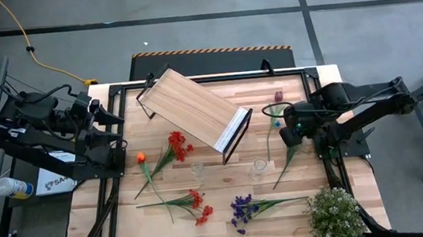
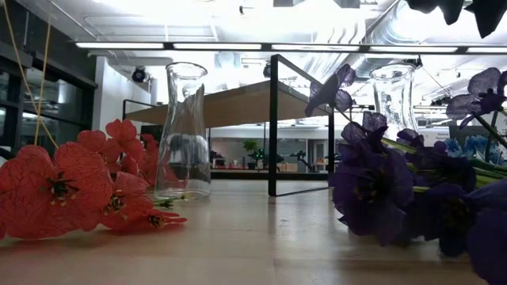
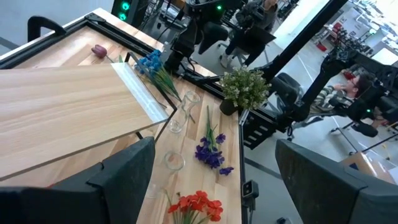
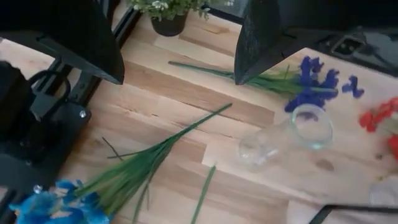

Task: Pick and place flowers into a vace then onto a shelf
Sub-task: Put the blue flowers into the right transparent vase

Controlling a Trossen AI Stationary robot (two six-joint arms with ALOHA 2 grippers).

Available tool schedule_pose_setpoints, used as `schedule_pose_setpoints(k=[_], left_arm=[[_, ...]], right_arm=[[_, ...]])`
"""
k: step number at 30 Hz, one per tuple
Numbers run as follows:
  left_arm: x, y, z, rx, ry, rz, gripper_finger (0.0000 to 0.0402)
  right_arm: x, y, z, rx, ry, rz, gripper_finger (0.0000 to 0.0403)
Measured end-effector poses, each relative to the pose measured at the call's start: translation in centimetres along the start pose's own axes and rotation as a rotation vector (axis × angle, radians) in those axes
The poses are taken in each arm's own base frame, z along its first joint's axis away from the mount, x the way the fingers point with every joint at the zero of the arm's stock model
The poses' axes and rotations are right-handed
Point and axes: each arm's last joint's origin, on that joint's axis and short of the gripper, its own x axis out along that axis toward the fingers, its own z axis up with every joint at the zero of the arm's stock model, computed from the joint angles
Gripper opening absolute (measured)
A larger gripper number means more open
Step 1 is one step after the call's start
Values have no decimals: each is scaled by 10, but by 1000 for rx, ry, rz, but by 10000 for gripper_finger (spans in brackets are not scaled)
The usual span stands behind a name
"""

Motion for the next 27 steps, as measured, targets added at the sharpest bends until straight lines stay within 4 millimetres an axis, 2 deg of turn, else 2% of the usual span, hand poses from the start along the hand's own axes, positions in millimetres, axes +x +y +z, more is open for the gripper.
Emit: schedule_pose_setpoints(k=[12, 20, 27], left_arm=[[0, 5, -7, 13, 73, 49, 367], [0, 7, -8, 17, 67, 86, 367], [-1, 8, -7, 20, 36, 129, 367]], right_arm=[[4, -2, 2, 212, -73, -25, 293], [63, -15, -4, 281, 41, -228, 293], [112, -6, 1, 293, 39, -79, 293]])
